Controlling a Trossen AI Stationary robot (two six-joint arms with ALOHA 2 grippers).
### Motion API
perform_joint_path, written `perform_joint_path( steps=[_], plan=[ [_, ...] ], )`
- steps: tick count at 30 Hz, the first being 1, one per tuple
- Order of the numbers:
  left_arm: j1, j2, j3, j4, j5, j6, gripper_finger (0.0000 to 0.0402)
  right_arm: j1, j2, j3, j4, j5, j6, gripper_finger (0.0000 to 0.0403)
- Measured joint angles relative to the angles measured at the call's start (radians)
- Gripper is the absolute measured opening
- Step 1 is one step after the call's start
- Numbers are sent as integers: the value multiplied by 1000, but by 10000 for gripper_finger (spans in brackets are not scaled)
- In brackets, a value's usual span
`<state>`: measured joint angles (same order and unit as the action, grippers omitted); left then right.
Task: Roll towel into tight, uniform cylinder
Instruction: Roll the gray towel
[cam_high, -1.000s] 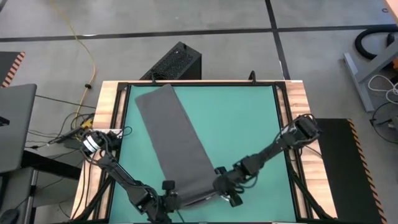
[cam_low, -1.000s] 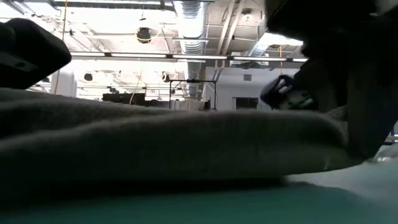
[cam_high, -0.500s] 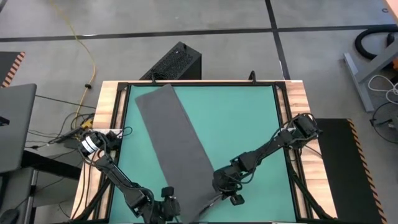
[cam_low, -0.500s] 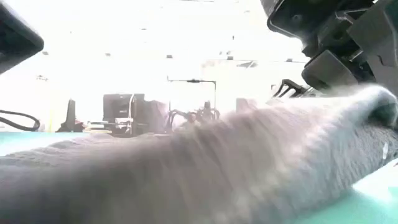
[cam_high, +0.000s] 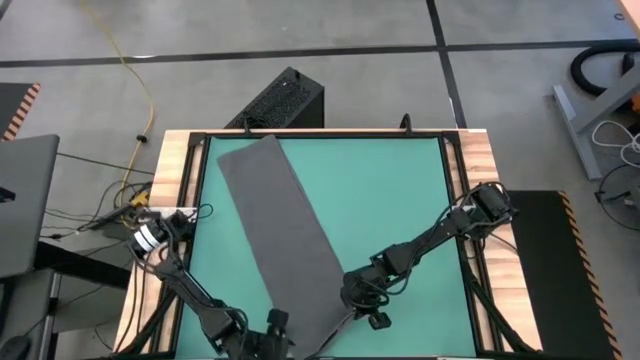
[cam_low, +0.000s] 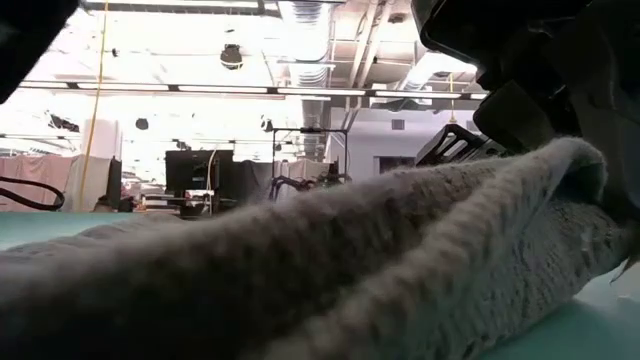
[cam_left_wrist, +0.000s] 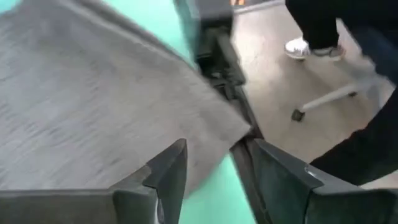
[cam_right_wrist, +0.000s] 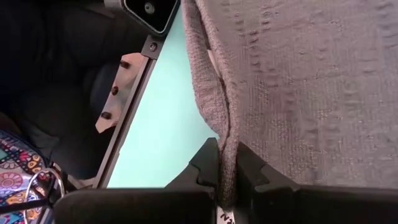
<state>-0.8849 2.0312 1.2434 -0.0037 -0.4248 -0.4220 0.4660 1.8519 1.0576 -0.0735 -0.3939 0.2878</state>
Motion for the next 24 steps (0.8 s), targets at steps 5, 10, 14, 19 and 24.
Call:
perform_joint_path(
  steps=[5, 10, 14, 19, 24],
  plan=[
    [-4, 94, 98, -86, -55, 93, 171, -4, 0, 0, 3, 1, 0, 33],
    [-4, 149, 186, -198, -85, 153, 165, -4, 0, 0, 3, 1, 8, 33],
    [-1, 157, 190, -233, -24, 142, 116, -4, 0, 0, 1, 1, 22, 33],
    [-2, 146, 188, -249, -53, 137, 13, -6, 0, 1, 6, 2, 27, 33],
    [19, 117, 188, -291, -71, 122, 2, -24, 0, 1, 30, 1, 57, 34]
  ],
)
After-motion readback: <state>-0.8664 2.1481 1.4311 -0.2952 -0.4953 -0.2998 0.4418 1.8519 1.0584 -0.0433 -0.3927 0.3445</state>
